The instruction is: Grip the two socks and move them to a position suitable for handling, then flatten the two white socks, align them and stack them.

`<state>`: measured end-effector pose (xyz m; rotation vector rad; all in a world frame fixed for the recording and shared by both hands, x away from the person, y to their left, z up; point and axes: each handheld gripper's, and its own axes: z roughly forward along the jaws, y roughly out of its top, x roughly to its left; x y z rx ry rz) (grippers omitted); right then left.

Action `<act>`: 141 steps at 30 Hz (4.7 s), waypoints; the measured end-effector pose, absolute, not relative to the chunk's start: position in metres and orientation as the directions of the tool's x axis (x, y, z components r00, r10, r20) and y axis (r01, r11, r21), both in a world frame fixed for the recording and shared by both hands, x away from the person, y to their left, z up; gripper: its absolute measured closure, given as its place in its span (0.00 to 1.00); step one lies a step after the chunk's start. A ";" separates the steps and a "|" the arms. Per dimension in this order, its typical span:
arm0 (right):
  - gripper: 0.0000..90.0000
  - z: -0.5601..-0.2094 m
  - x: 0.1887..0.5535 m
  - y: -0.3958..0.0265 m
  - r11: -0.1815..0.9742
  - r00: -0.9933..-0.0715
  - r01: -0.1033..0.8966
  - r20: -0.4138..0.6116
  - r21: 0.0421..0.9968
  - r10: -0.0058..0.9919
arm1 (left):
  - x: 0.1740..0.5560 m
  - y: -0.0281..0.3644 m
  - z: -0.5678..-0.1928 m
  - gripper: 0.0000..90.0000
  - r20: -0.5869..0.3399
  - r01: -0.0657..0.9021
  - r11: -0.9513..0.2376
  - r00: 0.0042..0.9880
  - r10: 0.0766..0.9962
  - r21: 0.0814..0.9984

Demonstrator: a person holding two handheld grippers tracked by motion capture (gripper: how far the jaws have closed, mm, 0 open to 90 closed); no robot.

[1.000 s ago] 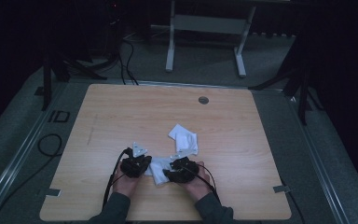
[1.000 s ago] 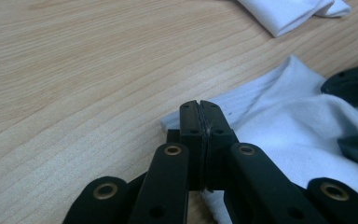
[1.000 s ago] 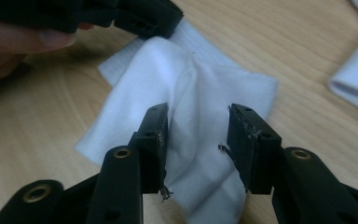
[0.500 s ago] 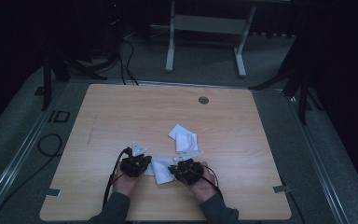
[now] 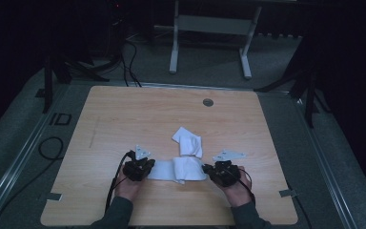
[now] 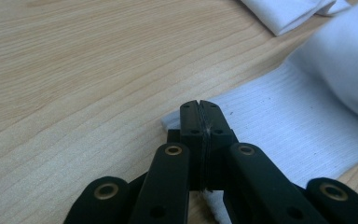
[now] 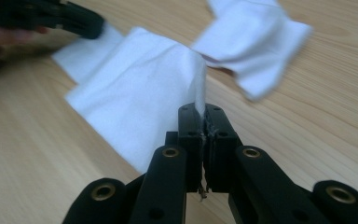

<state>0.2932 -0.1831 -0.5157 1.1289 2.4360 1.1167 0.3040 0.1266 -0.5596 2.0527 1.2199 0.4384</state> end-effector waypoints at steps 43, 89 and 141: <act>0.75 -0.506 0.336 -0.185 0.447 -0.649 0.559 0.032 0.699 0.760 | 0.301 0.126 -0.555 0.86 -0.051 0.593 -0.343 0.546 0.836 0.728; 0.98 -0.543 0.394 -0.113 0.531 -0.690 0.616 0.074 0.582 0.720 | 0.299 0.134 -0.548 0.85 -0.030 0.587 -0.303 0.488 0.872 0.750; 0.98 -0.495 0.387 -0.183 0.503 -0.663 0.566 -0.003 0.653 0.749 | 0.351 0.108 -0.558 1.00 0.037 0.619 -0.364 0.476 0.879 0.696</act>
